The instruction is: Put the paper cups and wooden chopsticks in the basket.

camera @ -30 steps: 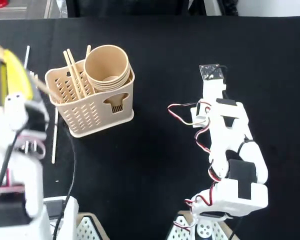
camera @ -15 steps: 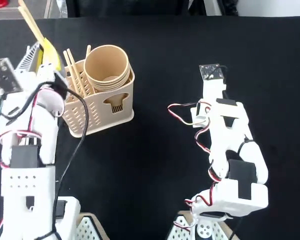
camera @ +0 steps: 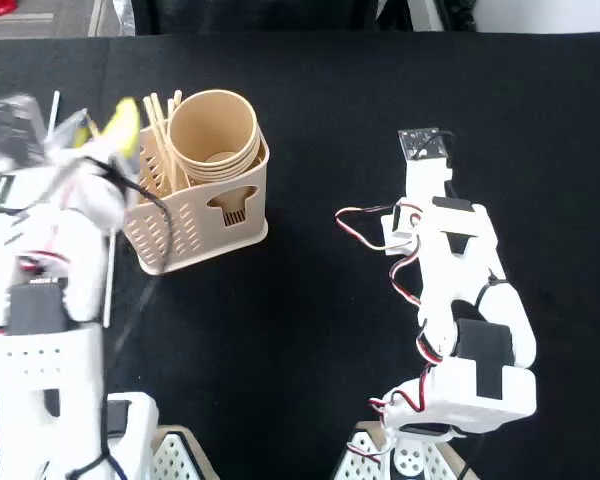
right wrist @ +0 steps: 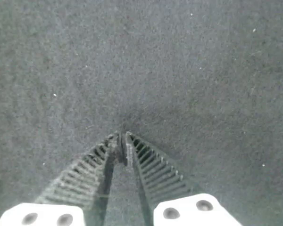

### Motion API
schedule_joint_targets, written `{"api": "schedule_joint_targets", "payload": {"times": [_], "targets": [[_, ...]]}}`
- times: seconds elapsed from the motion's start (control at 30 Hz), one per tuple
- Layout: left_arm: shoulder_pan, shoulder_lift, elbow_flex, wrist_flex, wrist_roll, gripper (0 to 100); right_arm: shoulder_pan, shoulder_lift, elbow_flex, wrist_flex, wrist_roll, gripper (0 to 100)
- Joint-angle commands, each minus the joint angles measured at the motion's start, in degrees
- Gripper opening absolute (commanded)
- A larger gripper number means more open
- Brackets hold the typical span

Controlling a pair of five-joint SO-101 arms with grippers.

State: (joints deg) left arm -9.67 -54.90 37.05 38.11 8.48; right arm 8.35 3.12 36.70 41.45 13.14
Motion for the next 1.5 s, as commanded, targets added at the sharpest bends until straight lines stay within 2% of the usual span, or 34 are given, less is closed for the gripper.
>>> {"api": "schedule_joint_targets", "payload": {"times": [0.0,0.13,0.33,0.47,0.77,1.0,1.37,1.47], "targets": [[-11.1,4.6,-17.9,18.2,2.0,20,0.4,-0.7,-0.4,-0.6,0.4,1.2],[-24.0,15.5,-28.1,27.3,1.5,20,0.4,-0.7,-0.4,-0.6,0.4,1.2],[-36.6,37.5,-36.4,28.0,-3.1,20,0.4,-0.7,-0.4,-0.6,0.4,1.2],[-40.7,54.0,-46.5,28.0,-4.7,19,0.4,-0.7,-0.4,-0.6,0.4,1.2],[-41.8,84.9,-71.5,28.4,-4.4,19,0.4,-0.7,-0.4,-0.7,0.4,1.2],[-41.7,105.9,-88.7,28.6,-3.1,15,0.4,-0.7,-0.4,-0.7,0.4,1.2],[-39.2,124.8,-114.8,41.0,-1.1,14,0.4,-0.7,-0.4,-0.7,0.4,1.2],[-39.3,127.8,-120.9,43.3,-1.1,7,0.4,-0.7,-0.4,-0.7,0.4,1.2]]}}
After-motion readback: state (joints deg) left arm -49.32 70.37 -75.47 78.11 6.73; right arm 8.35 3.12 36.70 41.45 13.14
